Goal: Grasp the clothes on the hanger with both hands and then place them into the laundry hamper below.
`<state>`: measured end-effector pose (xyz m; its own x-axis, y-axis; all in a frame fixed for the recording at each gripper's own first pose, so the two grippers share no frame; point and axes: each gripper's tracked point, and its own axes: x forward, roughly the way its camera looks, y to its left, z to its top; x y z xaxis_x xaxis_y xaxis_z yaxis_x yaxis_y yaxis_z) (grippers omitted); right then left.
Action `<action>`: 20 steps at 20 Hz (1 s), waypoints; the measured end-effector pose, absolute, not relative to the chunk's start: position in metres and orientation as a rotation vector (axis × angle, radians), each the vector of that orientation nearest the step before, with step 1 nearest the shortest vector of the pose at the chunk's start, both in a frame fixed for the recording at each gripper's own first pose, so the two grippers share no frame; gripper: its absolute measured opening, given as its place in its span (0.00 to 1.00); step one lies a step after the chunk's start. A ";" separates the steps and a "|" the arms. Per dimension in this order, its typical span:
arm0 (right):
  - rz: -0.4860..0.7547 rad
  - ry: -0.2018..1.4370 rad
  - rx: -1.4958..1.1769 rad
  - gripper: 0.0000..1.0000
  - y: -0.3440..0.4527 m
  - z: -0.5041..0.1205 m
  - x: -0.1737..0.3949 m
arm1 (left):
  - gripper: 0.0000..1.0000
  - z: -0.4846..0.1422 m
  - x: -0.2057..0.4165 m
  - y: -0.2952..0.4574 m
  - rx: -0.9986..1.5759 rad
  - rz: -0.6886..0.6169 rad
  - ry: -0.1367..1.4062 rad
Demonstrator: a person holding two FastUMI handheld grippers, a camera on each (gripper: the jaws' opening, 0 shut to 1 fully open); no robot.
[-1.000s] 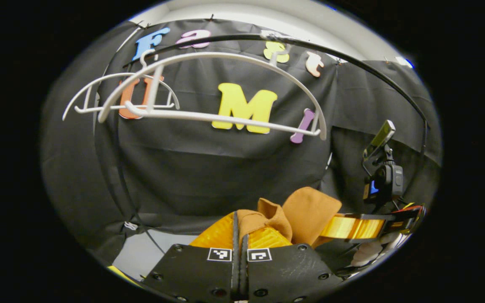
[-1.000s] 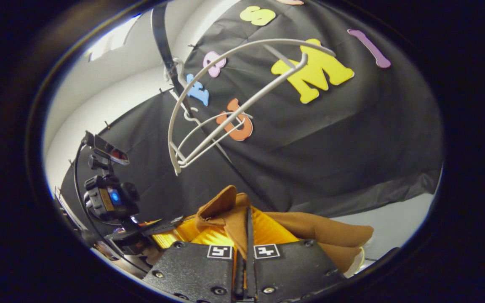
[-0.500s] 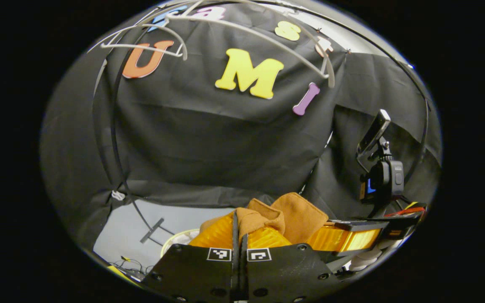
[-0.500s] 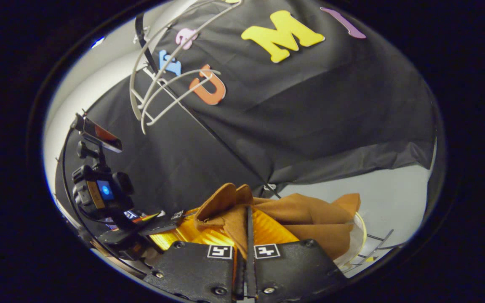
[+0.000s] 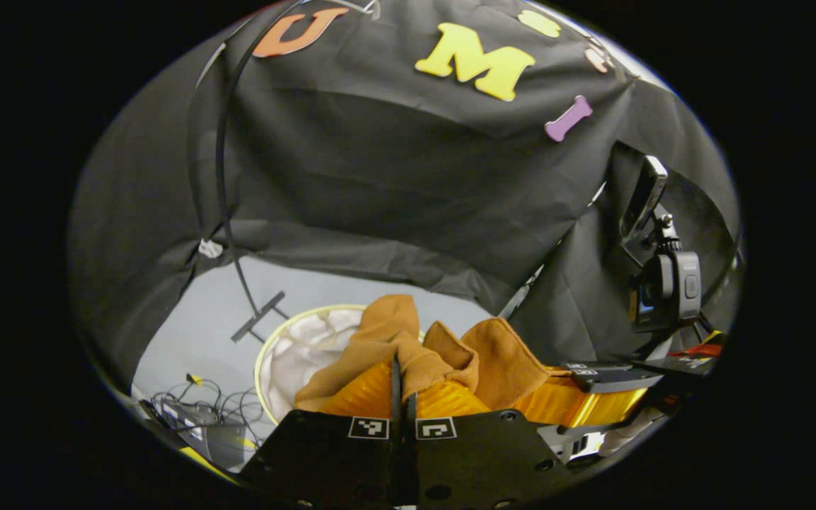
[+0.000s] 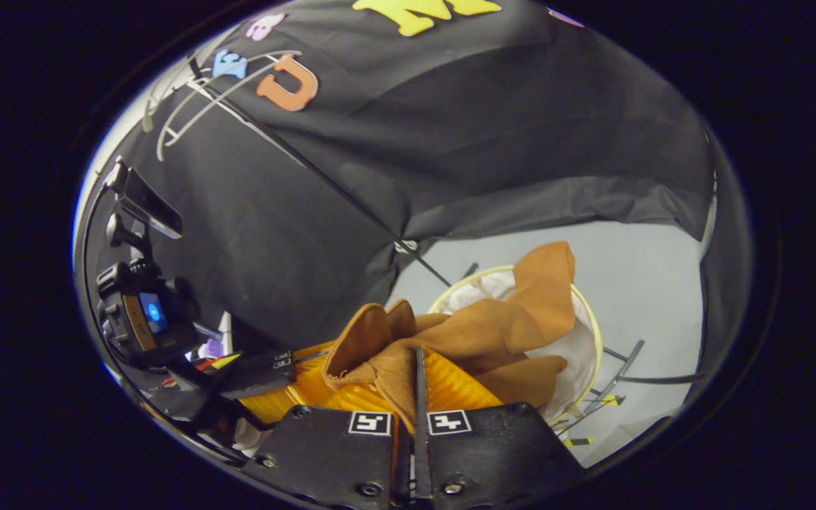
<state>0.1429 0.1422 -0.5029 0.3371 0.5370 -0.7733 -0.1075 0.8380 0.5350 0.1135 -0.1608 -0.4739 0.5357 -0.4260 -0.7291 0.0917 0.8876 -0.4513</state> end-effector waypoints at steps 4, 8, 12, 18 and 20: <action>0.395 1.244 0.380 0.06 0.141 -0.526 0.136 | 0.00 -0.482 0.107 -0.165 -0.338 -0.297 1.034; 0.343 1.261 0.327 0.06 0.130 -0.528 0.134 | 0.00 -0.488 0.108 -0.152 -0.276 -0.255 1.055; 0.240 1.210 0.330 0.38 0.107 -0.525 0.143 | 0.52 -0.484 0.105 -0.139 -0.202 -0.264 1.007; 0.198 1.145 0.191 0.77 0.079 -0.505 0.140 | 0.97 -0.472 0.091 -0.105 -0.201 -0.213 0.992; 0.191 1.090 0.153 0.78 0.075 -0.491 0.145 | 0.98 -0.465 0.092 -0.102 -0.208 -0.201 0.978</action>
<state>0.1452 0.0752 -0.4909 0.4487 0.2287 -0.8639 -0.0790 0.9731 0.2166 0.0916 -0.1019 -0.4654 0.5436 -0.2610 -0.7977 0.0746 0.9617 -0.2639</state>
